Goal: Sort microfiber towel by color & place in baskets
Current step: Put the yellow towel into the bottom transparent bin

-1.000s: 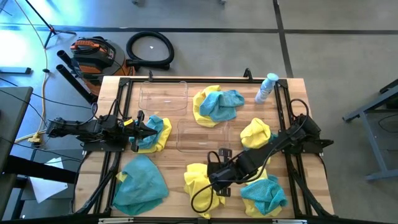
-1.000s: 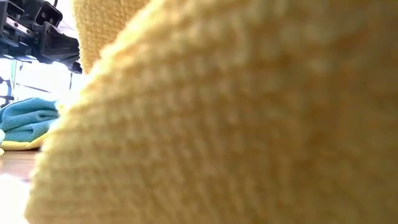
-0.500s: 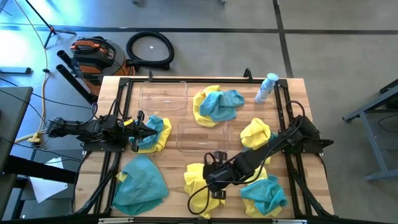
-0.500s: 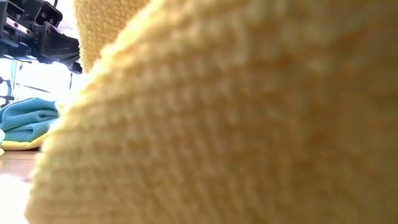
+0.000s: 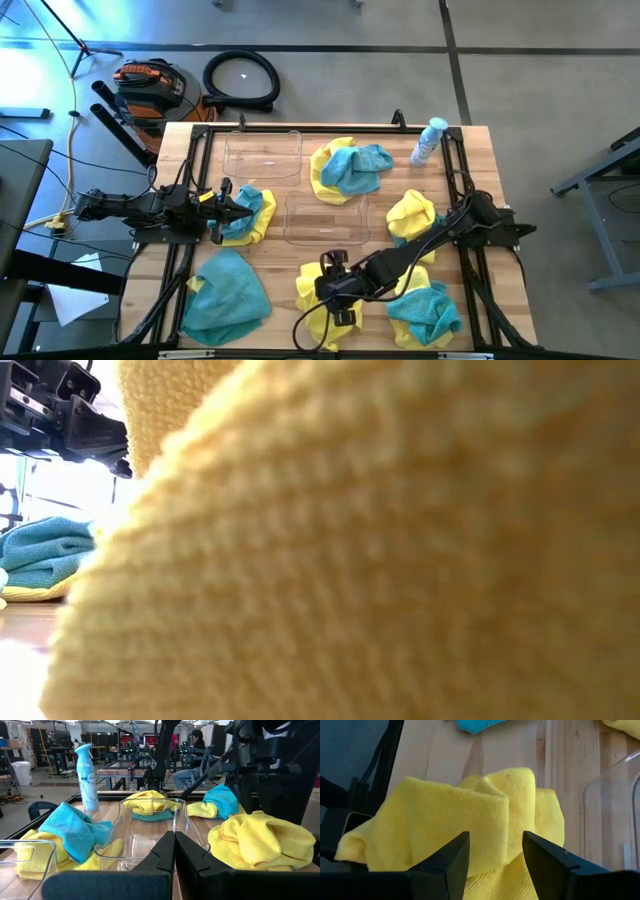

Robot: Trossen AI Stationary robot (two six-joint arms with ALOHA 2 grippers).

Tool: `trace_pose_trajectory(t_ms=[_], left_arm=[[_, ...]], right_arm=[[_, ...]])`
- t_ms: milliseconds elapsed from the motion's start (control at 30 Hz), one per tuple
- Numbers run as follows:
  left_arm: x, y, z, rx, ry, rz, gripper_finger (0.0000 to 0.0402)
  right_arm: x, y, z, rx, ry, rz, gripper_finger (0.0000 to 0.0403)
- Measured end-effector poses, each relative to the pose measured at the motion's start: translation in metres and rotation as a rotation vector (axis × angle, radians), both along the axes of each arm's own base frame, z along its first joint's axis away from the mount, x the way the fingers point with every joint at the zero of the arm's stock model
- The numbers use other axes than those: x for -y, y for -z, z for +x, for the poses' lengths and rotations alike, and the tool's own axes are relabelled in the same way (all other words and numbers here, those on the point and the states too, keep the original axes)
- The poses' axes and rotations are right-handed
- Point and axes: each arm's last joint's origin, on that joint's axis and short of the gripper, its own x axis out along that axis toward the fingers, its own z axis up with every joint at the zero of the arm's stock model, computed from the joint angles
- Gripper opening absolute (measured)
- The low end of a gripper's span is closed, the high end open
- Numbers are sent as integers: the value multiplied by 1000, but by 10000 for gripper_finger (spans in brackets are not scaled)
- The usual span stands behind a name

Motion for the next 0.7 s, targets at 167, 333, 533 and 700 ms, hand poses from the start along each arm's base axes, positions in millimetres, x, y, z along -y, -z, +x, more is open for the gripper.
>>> trace_pose_trajectory(t_ms=[167,333,533,700], left_arm=[[0,0,0,-1,0,0,0],[0,0,0,1,0,0,0],[0,0,0,-1,0,0,0],[0,0,0,-1,0,0,0]], right_arm=[[2,5,3,-21,-8,17,178],[4,17,8,-79,-29,52,178],[6,18,8,-103,-43,78,136],[6,16,6,-124,-47,113,24]])
